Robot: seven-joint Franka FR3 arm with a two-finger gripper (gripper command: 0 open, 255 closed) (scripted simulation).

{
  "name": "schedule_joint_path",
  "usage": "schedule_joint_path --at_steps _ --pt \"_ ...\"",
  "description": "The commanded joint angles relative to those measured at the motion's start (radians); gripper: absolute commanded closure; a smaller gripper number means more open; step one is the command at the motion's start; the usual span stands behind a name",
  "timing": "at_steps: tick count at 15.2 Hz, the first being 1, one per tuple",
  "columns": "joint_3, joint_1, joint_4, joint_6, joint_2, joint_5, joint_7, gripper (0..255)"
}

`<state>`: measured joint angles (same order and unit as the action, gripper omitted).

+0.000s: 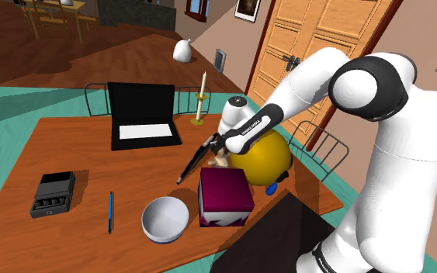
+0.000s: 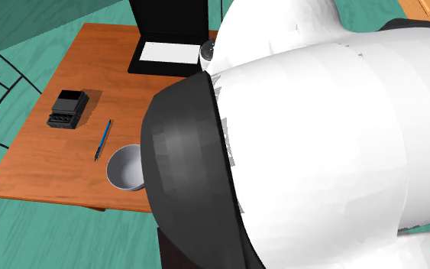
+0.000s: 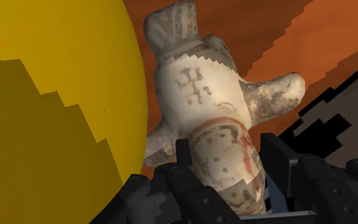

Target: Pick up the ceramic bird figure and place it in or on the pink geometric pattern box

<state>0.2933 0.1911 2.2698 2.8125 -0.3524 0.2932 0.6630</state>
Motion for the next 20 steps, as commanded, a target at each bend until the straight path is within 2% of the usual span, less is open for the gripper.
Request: schedule_joint_path --at_steps 1,20 --pt "0.003 -0.004 0.007 -0.026 0.016 -0.001 -0.007 255" --pt "0.003 0.009 -0.02 -0.26 0.229 -0.004 -0.052 255"
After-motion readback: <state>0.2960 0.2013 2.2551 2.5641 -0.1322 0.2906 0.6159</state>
